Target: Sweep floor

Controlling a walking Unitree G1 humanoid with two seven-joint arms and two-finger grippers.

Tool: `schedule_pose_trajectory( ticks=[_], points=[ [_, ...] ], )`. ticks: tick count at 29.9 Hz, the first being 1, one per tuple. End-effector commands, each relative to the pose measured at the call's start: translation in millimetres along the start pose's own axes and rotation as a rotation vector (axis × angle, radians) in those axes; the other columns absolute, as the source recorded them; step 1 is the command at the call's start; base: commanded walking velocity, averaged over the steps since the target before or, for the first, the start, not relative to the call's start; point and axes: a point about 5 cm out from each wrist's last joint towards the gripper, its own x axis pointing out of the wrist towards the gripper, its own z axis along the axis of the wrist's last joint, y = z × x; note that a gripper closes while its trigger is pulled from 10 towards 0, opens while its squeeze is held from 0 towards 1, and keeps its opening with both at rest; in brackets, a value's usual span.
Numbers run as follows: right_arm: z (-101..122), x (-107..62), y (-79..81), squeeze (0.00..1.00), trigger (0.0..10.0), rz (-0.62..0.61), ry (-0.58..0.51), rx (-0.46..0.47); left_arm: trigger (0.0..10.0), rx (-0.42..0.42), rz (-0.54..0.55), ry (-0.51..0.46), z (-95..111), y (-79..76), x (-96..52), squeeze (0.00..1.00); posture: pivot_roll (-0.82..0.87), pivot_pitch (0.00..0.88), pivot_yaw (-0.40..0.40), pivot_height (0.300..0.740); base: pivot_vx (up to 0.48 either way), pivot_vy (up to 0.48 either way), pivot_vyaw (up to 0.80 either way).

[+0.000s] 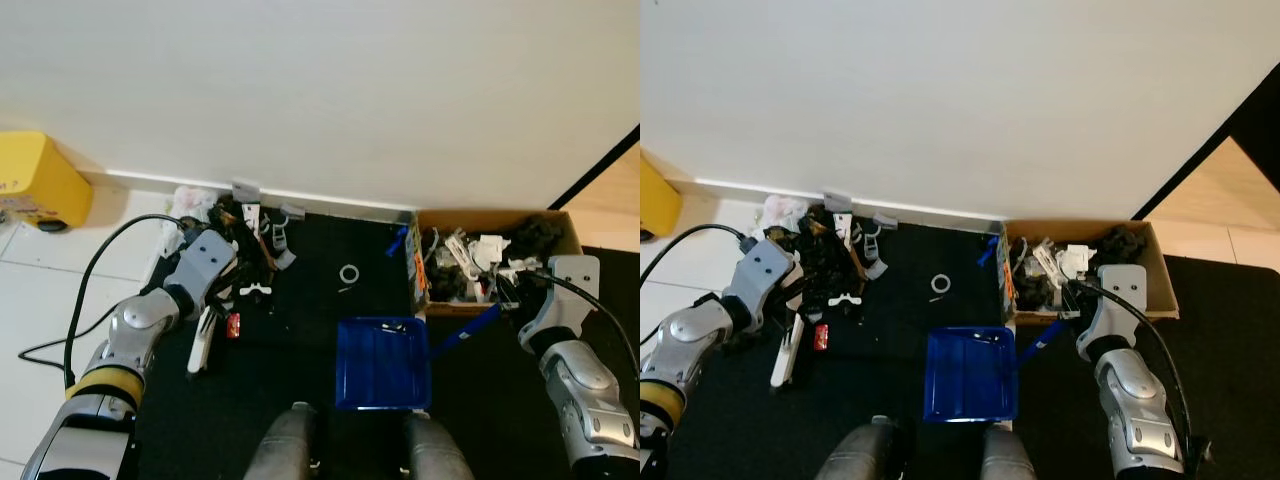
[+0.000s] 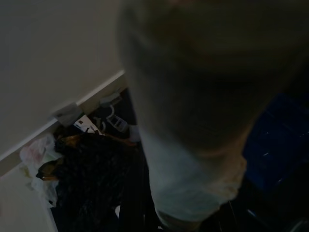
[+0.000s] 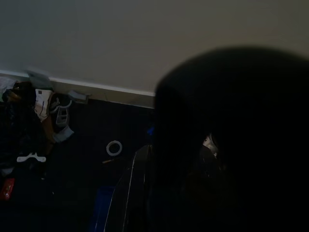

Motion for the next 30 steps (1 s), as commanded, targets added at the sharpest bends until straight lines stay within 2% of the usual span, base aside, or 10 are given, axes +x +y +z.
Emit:
schedule_pose_trajectory(
  ticks=[1,4,5,6,11,17,19,26,27,30],
  points=[
    [-5,-6.4,-4.7,0.0,10.0,-0.025,0.03,-0.004,10.0,-0.094,-0.014,0.091,-26,-11.1,-9.7,0.0,0.02,0.352,0.006,0.74,0.0,0.0,0.0],
    [-4,-7.0,-5.6,0.0,10.0,-0.026,0.028,-0.005,10.0,-0.173,-0.016,0.053,-24,-14.8,-5.8,0.0,0.01,0.356,0.002,0.74,0.0,0.0,0.0],
    [-5,-7.4,-7.1,0.0,10.0,-0.029,0.032,-0.005,10.0,-0.218,-0.016,0.01,-19,-15.2,-1.4,0.0,0.01,0.356,0.0,0.74,0.0,0.0,0.0],
    [-5,-7.4,-7.1,0.0,10.0,-0.029,0.032,-0.005,10.0,-0.218,-0.016,0.01,-19,-15.2,-1.4,0.0,0.01,0.356,0.0,0.74,0.0,0.0,0.0],
    [-9,-8.0,-7.9,0.0,10.0,-0.034,0.046,0.004,10.0,-0.334,-0.068,-0.145,4,-17.4,12.6,0.0,0.03,0.351,0.006,0.74,0.0,0.0,0.0],
    [-10,-5.3,0.0,0.0,10.0,-0.026,0.043,0.022,10.0,-0.37,-0.17,-0.238,23,-23.7,17.2,0.0,0.05,0.342,0.017,0.74,0.0,0.0,0.0],
    [-10,-5.3,0.0,0.0,10.0,-0.026,0.043,0.022,10.0,-0.37,-0.17,-0.238,23,-23.7,17.2,0.0,0.05,0.342,0.017,0.74,0.0,0.0,0.0],
    [-10,0.1,9.5,0.0,10.0,-0.004,0.039,0.036,10.0,-0.383,-0.249,-0.32,44,-18.2,2.1,0.0,0.08,0.334,0.023,0.74,0.0,0.0,0.0],
    [-11,1.4,11.6,0.0,10.0,0.002,0.039,0.039,10.0,-0.366,-0.246,-0.33,50,-10.6,-6.2,0.0,0.1,0.331,0.025,0.74,0.0,0.0,0.0],
    [-12,2.9,13.5,0.0,10.0,0.008,0.041,0.041,10.0,-0.341,-0.228,-0.323,51,-2.1,-13.8,0.0,0.1,0.327,0.026,0.74,0.0,0.0,0.0]
  ],
)
